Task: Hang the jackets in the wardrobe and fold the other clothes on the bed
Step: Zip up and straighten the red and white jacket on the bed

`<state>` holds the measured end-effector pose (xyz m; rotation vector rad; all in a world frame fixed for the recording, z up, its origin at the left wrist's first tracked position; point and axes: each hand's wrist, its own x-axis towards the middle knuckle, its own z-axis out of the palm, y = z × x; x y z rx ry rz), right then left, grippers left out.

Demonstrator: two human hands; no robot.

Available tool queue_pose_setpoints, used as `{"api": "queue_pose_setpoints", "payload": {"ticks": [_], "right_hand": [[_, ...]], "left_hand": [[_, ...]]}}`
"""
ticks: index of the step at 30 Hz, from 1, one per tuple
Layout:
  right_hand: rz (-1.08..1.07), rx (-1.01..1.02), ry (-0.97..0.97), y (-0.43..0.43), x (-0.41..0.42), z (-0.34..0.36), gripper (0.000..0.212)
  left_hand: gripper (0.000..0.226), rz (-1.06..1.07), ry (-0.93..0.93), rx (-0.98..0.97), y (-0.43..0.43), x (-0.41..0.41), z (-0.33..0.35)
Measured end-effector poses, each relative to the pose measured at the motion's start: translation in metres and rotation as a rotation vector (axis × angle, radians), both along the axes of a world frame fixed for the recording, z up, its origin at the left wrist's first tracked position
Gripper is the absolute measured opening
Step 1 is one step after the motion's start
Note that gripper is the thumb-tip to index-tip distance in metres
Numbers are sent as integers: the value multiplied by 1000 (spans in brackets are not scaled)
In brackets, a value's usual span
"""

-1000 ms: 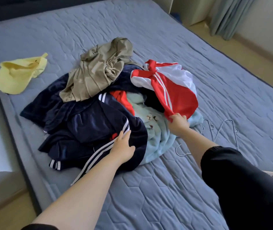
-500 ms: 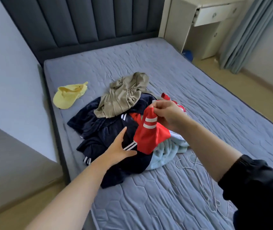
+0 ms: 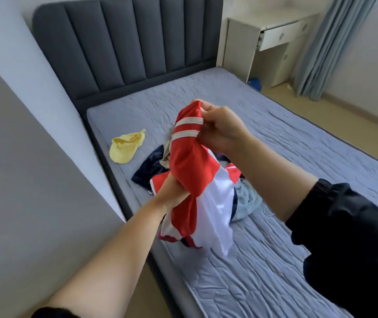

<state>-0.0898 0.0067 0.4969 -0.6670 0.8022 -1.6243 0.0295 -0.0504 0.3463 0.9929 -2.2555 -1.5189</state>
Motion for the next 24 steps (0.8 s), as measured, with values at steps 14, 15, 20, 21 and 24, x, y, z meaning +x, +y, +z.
{"api": "queue_pose_setpoints", "payload": {"ticks": [14,15,20,21,24], "right_hand": [[-581,807,159,94,-63,-13,24],[-550,833,174,99,-65,-14,22],[-30,897,376,137,-70,-32,56],[57,888,387,146,-68,-38,63],[84,795,297,173,-67,-52,41]], "left_hand": [[25,-341,-282,-313,12,0,66],[23,-361,-264,-296,17,-5,70],[22,-367,-191,-245,54,-29,78],[27,-349,-177,-255,64,-35,78],[32,-292,-149,-291,100,-51,81]]}}
